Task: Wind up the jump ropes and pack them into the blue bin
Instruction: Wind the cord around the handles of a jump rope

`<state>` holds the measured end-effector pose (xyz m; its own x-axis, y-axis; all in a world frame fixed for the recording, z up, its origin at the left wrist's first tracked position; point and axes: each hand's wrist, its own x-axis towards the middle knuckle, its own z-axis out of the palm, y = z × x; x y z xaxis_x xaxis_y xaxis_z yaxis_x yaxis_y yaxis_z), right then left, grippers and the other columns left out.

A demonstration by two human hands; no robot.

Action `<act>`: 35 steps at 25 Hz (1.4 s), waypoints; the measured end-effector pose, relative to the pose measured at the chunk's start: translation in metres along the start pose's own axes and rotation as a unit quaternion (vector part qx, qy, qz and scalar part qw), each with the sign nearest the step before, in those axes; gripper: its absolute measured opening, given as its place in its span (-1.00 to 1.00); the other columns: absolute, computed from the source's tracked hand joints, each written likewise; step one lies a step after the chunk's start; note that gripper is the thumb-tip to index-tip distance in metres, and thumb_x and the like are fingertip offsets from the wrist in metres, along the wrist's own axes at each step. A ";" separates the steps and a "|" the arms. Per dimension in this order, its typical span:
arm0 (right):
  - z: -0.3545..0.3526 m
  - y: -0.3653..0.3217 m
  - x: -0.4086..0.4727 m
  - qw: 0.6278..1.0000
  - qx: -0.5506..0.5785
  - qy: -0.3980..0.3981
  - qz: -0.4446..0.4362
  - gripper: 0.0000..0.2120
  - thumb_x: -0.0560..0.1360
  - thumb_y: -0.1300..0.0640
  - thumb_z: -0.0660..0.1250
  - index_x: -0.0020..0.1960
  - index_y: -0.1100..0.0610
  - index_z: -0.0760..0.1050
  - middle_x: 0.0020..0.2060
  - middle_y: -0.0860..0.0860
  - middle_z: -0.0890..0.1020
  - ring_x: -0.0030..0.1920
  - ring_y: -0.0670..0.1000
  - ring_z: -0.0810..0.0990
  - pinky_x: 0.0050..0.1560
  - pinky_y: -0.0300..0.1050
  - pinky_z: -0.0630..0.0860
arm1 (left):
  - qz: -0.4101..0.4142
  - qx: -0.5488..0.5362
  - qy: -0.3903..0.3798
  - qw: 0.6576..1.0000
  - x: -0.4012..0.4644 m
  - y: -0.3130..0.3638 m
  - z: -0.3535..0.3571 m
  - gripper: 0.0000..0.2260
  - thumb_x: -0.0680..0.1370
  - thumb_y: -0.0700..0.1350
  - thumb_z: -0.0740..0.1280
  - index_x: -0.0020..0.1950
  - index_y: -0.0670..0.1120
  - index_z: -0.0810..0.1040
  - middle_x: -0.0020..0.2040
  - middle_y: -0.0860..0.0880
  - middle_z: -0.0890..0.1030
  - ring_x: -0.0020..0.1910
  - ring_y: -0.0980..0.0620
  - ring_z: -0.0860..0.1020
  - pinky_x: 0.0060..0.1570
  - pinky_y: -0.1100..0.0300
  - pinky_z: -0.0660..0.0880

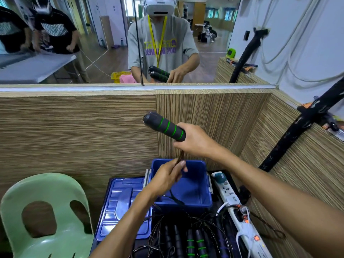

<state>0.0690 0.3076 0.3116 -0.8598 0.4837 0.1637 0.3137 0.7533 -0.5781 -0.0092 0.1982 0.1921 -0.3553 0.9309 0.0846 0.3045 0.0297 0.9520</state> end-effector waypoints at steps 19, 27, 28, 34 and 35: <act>0.027 0.044 -0.026 0.982 -0.091 -0.084 0.145 -0.75 0.44 0.15 0.31 0.10 0.14 0.40 -0.18 0.04 0.56 -0.26 0.05 0.54 -0.23 0.08 0.59 | 0.033 0.568 0.045 0.821 0.017 0.147 -0.002 -0.78 0.59 -0.04 0.25 0.01 -0.18 0.57 -0.07 -0.15 0.62 -0.02 -0.19 0.60 -0.21 0.08 0.36; -0.012 0.053 -0.009 0.983 -0.069 0.028 0.169 -0.86 0.43 0.18 0.41 -0.13 0.06 0.44 -0.24 0.05 0.59 -0.17 0.17 0.61 -0.32 -0.16 0.37 | -0.083 -0.061 0.107 0.989 -0.029 0.074 0.033 -0.57 0.67 0.08 0.05 -0.25 -0.11 0.47 -0.55 0.11 0.36 -0.55 0.16 0.30 -0.47 0.23 0.21; -0.015 0.051 -0.010 0.986 -0.063 0.020 0.152 -0.85 0.42 0.21 0.40 -0.15 0.06 0.43 -0.28 0.02 0.57 -0.23 0.12 0.58 -0.36 -0.16 0.36 | -0.100 -0.099 0.095 0.986 -0.028 0.065 0.032 -0.56 0.66 0.10 0.05 -0.30 -0.10 0.42 -0.55 0.11 0.31 -0.57 0.17 0.23 -0.50 0.26 0.15; -0.044 0.018 -0.023 0.998 0.004 -0.028 0.057 -0.82 0.41 0.23 0.46 -0.04 0.11 0.50 -0.27 -0.02 0.55 -0.32 -0.07 0.51 -0.31 -0.18 0.44 | -0.124 -0.058 0.108 0.985 -0.007 0.022 0.018 -0.52 0.66 0.09 0.10 -0.45 -0.02 0.24 -0.56 0.09 0.23 -0.55 0.11 0.15 -0.54 0.29 0.11; -0.044 0.013 -0.028 0.998 -0.003 -0.045 0.040 -0.80 0.41 0.20 0.47 -0.02 0.10 0.50 -0.25 -0.03 0.55 -0.31 -0.09 0.51 -0.29 -0.19 0.44 | -0.127 -0.041 0.115 0.984 0.001 0.016 0.015 -0.52 0.66 0.08 0.11 -0.46 -0.01 0.24 -0.57 0.10 0.23 -0.56 0.11 0.15 -0.53 0.27 0.11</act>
<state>0.1148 0.3235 0.3343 -0.8650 0.4999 0.0440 0.3850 0.7173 -0.5808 0.0084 0.2046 0.2029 -0.6038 0.7904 -0.1033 0.1122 0.2126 0.9707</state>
